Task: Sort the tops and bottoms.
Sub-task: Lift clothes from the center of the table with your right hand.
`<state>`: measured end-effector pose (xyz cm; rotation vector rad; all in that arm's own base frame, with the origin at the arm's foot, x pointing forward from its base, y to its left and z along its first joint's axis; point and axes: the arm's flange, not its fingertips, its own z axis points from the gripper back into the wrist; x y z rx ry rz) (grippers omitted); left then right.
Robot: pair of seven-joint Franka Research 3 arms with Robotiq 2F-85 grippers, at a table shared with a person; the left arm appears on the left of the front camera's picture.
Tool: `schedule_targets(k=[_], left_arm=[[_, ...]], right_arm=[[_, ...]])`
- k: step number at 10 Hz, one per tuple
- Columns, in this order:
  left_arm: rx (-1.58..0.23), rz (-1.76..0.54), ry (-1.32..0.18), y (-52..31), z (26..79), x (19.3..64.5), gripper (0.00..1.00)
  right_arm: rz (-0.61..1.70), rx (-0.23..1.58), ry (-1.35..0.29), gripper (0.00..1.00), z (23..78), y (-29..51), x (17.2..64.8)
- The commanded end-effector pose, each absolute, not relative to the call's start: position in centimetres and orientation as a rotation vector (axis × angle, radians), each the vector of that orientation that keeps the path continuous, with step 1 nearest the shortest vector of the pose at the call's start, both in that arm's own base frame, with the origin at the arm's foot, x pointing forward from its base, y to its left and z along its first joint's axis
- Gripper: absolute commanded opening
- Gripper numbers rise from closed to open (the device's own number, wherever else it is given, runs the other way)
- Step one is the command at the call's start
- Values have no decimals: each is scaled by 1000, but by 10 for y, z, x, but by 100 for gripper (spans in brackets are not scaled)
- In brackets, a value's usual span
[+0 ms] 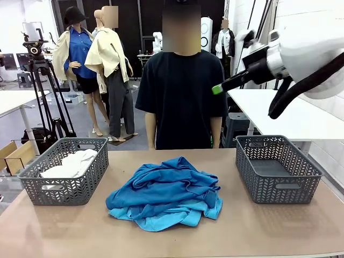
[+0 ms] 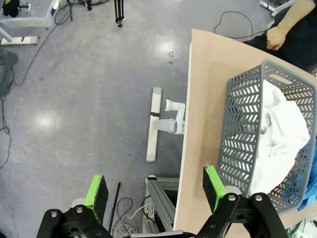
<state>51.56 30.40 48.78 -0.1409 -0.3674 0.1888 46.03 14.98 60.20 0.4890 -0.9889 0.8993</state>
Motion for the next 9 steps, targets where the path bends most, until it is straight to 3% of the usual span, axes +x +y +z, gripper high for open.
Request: schedule_targets(k=[1,5,9], left_arm=[[-130,187,-361,305,488,514,100],[-130,187,-361,305,488,514,100],[-130,187,-361,305,488,514,100]], right_arm=[[1077,374,-824,100,571,184,503],[1338,340,-519,100,506,254,501],[1473,415,-443,100,456,279,480]])
